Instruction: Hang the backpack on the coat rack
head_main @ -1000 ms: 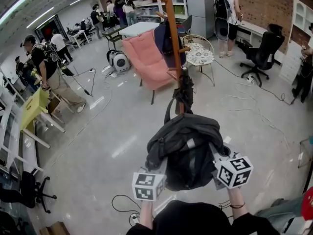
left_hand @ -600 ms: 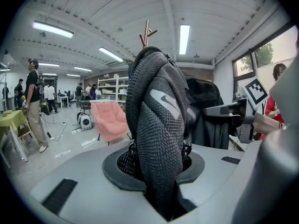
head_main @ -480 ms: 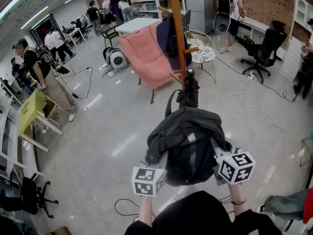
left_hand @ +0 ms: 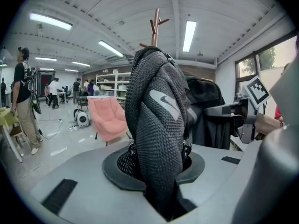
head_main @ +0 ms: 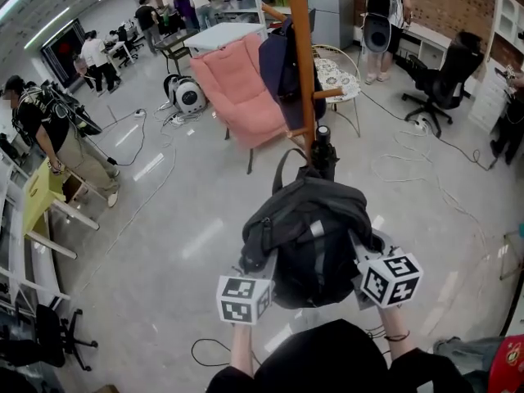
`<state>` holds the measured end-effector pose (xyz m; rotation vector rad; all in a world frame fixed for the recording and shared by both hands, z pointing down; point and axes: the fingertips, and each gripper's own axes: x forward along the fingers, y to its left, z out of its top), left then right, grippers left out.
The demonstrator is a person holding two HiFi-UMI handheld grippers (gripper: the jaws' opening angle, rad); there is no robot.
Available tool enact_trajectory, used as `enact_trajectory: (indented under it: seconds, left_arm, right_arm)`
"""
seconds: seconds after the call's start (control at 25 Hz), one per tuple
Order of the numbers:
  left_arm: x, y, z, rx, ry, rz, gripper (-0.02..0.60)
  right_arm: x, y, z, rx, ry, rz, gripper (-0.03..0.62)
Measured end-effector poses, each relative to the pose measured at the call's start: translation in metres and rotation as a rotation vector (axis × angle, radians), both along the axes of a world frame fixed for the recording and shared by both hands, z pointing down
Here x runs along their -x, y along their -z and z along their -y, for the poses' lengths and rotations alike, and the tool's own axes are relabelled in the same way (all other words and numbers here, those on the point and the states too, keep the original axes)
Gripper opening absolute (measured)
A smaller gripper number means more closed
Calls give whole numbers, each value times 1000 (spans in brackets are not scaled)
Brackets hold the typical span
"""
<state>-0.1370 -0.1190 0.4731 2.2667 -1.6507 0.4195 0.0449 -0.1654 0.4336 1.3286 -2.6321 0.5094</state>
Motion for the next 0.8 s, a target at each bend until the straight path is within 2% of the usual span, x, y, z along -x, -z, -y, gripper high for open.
enact_trajectory:
  seconds: [0.56,0.8]
  left_arm:
    - [30,-19,91,63,-19,2,124]
    - [33,-27,121,79,-60,2,126]
  right_arm:
    - [27,-22,79,89,-13,23,26]
    - [29,-28,99,105,-52,25,26]
